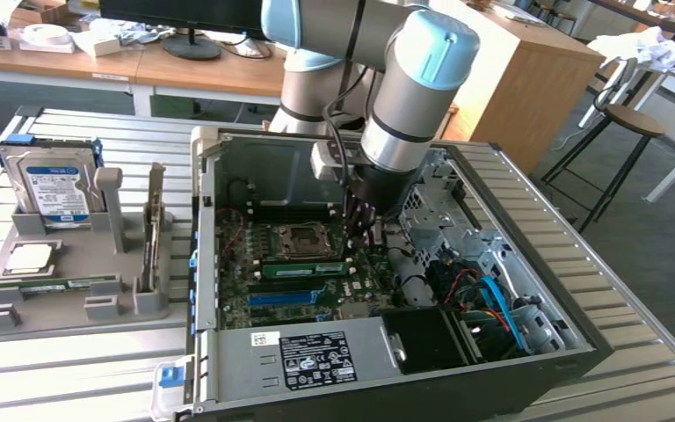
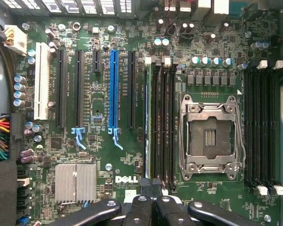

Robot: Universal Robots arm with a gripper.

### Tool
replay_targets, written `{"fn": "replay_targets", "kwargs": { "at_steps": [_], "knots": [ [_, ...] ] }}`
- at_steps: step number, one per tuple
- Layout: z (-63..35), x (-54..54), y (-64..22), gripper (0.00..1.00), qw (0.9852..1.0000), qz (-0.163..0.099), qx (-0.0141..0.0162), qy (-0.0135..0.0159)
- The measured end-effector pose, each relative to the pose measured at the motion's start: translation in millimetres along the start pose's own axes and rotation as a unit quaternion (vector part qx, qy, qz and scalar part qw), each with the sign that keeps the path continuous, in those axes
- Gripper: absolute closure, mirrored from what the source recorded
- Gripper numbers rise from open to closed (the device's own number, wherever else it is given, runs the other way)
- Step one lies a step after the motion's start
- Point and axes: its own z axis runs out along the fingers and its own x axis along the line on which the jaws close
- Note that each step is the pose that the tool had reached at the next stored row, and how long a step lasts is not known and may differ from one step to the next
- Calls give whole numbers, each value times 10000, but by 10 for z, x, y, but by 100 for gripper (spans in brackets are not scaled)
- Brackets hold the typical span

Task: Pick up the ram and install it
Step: 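Press down the ram until it locks into place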

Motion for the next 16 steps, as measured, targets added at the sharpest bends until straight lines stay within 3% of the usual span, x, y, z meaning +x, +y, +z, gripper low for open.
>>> {"fn": "replay_targets", "kwargs": {
  "at_steps": [16],
  "knots": [
    [28, 1, -39, 90, 10000, 0, 0, 0]
  ]
}}
